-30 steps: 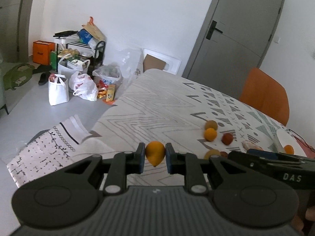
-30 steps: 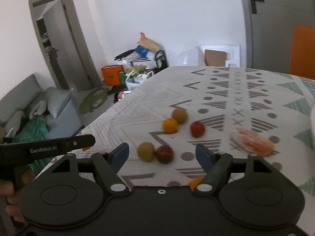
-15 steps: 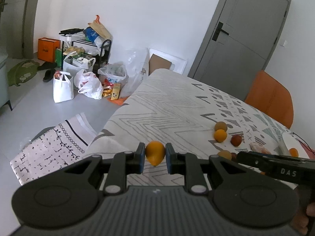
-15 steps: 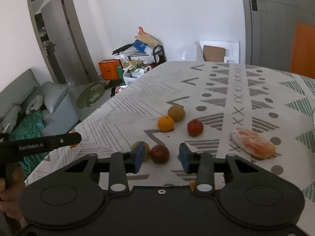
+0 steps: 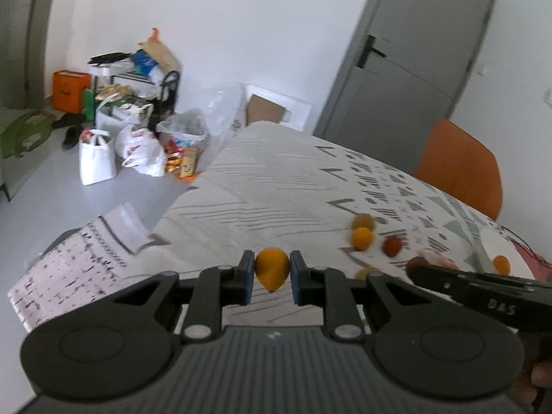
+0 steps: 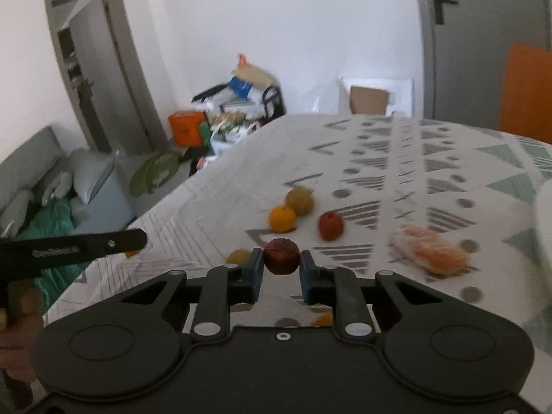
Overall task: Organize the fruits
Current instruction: 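Carry the kumquat with the left gripper while the right gripper carries the plum to the plate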
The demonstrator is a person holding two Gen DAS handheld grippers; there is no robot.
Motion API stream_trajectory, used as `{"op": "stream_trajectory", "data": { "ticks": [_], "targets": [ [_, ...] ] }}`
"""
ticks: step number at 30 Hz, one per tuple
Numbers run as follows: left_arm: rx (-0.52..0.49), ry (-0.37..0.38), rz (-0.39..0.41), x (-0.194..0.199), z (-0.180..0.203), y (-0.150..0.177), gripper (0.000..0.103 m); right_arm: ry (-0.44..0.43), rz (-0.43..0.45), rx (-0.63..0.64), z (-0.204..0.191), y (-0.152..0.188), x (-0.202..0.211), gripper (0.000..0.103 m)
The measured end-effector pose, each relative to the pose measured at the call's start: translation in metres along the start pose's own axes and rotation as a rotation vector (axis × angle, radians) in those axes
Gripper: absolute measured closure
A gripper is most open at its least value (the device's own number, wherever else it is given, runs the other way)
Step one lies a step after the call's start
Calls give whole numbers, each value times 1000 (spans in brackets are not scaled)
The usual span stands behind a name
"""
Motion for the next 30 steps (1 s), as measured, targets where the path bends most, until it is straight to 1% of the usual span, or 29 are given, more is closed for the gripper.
{"op": "stream_trajectory", "data": {
  "ticks": [3,8,12,30],
  "targets": [
    [-30,34,-7,-5,20,-1,83,46,42,-35,18,0,22,83],
    [-86,97,4,-7,58,-3,83,109,104,-83,47,-1,53,83],
    [-119,135,1,-9,83,0,83,140,140,-104,65,1,72,83],
    [-243,259,-7,-22,177,5,83,260,219,-216,138,21,121,83]
  ]
}}
Point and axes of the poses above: each gripper's, at about its wrist camera, not at the fingertips, and x roughly against the way its jaws point, z to its right, y to its underside, the point moved 1 cm from there along -x, roughly the way its jaws point, and after that the axes turned 6 degrees about z, right-handed, at the moved point
